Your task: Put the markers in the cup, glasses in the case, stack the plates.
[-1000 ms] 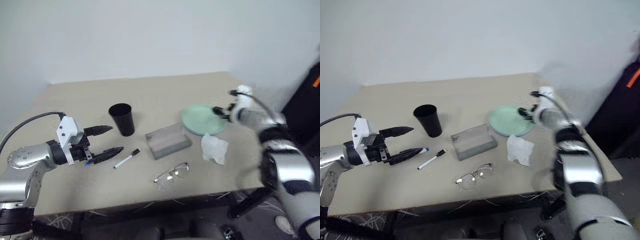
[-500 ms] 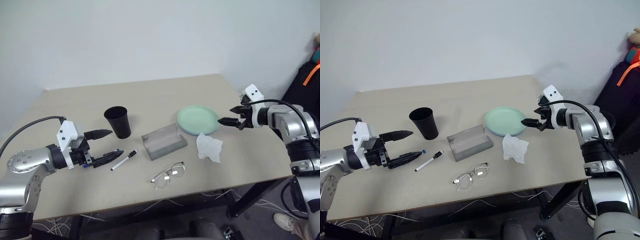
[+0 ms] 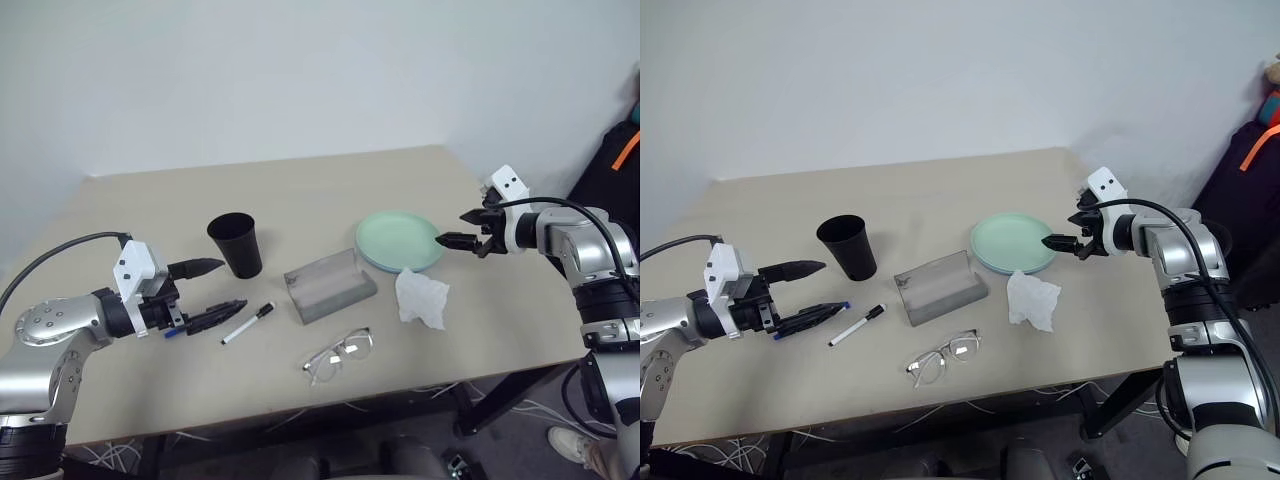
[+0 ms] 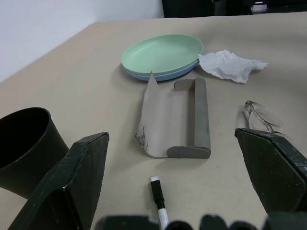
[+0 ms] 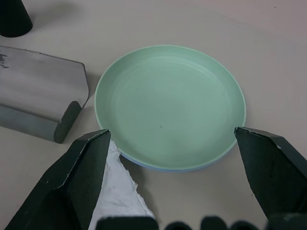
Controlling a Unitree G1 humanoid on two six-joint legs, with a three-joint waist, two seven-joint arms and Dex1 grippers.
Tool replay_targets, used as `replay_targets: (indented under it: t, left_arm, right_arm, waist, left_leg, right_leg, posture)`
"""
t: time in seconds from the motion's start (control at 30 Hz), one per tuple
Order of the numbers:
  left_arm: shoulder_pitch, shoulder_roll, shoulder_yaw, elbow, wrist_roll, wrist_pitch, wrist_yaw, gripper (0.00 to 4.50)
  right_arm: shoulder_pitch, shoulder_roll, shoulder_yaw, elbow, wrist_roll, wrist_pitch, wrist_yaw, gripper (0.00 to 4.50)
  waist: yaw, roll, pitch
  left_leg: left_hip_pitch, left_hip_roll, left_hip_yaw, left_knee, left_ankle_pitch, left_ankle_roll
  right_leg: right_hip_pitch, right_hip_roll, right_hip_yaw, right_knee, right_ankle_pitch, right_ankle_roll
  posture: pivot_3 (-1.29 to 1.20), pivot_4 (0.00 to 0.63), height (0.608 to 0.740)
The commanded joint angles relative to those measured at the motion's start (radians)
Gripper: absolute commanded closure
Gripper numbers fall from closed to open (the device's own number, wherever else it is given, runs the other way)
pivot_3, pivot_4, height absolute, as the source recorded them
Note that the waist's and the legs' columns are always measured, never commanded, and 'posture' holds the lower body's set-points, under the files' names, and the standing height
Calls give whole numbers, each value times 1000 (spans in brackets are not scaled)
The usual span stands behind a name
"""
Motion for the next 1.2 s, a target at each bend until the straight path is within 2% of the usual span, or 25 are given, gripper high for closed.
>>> replay_targets:
  t: [0.03, 1.03, 1.2]
  left_arm:
    - [-24, 5, 27, -6, -14, -3, 7, 0]
    - [-64, 5, 8, 19, 3, -5, 9, 0]
    - [-57, 0, 7, 20, 9, -10, 13, 0]
  right_arm:
    - [-6, -16, -37, -37, 17, -7, 1, 31]
    - [27, -33, -55, -87, 44, 1, 10, 31]
    - [106, -42, -26, -167, 53, 9, 50, 31]
  waist:
    - [0, 0, 0]
    - [0, 0, 0]
    - [2, -1, 0]
  left_leg:
    - [0, 0, 0, 0, 0, 0]
    - [0, 1, 0, 1, 0, 0]
    - [0, 0, 0, 1, 0, 0]
  right_leg:
    - [0, 0, 0, 0, 0, 0]
    - [0, 0, 0, 0, 0, 0]
    - [0, 0, 0, 0, 0, 0]
  posture:
    - [0, 0, 732]
    - [0, 0, 732]
    - [0, 0, 732]
